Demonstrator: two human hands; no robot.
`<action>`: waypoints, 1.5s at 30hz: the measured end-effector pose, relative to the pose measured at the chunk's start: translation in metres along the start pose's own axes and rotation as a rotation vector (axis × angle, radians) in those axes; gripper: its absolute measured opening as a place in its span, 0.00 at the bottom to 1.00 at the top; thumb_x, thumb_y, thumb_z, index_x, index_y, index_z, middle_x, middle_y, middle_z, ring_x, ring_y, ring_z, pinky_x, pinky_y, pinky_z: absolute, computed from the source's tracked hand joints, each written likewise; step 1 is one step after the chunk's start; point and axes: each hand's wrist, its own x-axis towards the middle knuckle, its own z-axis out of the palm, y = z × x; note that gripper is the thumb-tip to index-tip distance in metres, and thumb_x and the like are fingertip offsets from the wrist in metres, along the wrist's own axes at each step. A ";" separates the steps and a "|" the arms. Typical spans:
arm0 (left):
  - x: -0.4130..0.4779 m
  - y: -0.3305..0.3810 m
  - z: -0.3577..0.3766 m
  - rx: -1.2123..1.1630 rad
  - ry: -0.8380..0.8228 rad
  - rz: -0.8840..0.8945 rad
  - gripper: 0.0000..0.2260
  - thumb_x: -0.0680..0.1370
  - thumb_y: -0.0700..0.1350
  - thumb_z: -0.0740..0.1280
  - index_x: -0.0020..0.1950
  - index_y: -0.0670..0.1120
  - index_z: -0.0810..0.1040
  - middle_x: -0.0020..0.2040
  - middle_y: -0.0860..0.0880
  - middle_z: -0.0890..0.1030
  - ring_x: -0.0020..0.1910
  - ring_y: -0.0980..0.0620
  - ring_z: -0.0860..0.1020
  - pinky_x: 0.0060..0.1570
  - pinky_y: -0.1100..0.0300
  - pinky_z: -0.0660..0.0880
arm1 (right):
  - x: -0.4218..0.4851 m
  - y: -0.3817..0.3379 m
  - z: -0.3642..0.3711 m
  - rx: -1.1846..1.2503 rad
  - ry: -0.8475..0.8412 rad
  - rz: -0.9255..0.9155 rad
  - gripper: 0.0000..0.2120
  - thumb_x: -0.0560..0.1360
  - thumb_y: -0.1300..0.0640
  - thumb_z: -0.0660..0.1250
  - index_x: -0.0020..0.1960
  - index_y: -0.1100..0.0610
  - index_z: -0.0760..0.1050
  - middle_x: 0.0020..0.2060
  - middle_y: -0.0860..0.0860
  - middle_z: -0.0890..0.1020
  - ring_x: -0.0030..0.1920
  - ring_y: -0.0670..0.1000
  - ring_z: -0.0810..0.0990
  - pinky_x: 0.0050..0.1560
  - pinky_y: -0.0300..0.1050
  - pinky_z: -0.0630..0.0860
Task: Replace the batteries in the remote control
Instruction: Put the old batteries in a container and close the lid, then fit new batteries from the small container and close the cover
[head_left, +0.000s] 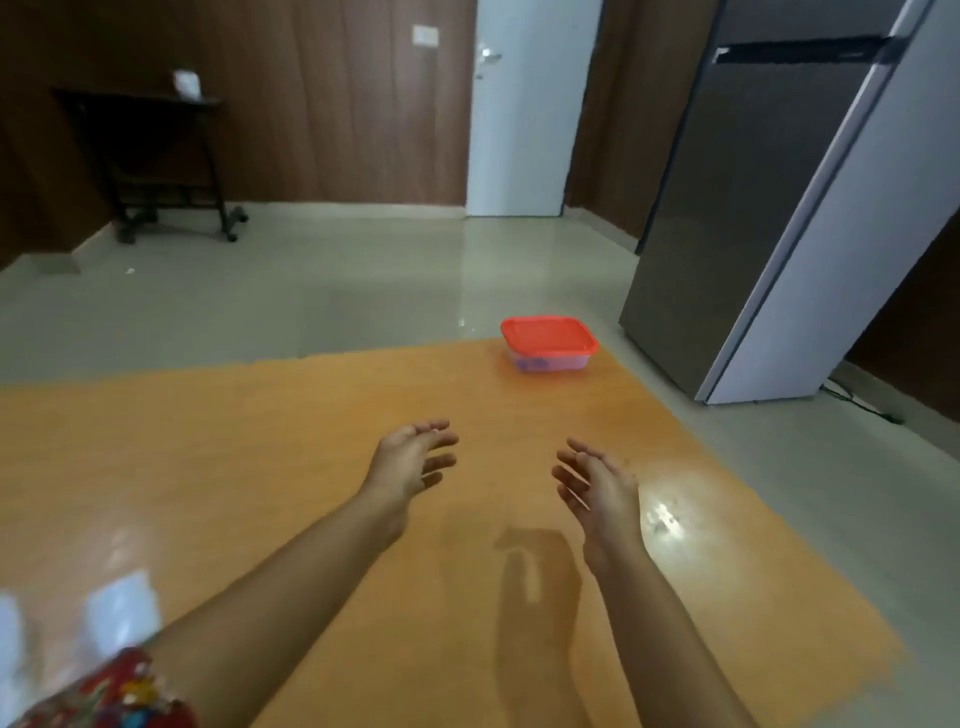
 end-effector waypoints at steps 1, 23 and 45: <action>-0.025 0.000 -0.018 0.023 0.004 -0.008 0.07 0.81 0.43 0.60 0.53 0.47 0.77 0.49 0.50 0.81 0.43 0.51 0.79 0.43 0.60 0.73 | -0.030 0.001 -0.002 0.001 -0.017 0.039 0.10 0.79 0.62 0.58 0.53 0.58 0.78 0.44 0.52 0.82 0.42 0.51 0.80 0.43 0.43 0.74; -0.299 -0.051 -0.355 0.287 0.499 0.215 0.09 0.79 0.40 0.61 0.56 0.48 0.77 0.54 0.50 0.81 0.51 0.52 0.77 0.49 0.60 0.69 | -0.349 0.113 0.155 -1.025 -0.651 -0.377 0.12 0.77 0.56 0.61 0.58 0.51 0.77 0.54 0.47 0.81 0.56 0.49 0.78 0.52 0.43 0.73; -0.219 -0.064 -0.468 0.696 0.903 0.087 0.36 0.66 0.54 0.76 0.71 0.48 0.68 0.70 0.44 0.67 0.64 0.42 0.72 0.58 0.51 0.73 | -0.356 0.186 0.255 -1.387 -0.929 -0.654 0.17 0.77 0.50 0.57 0.65 0.48 0.69 0.66 0.47 0.68 0.67 0.51 0.65 0.66 0.48 0.63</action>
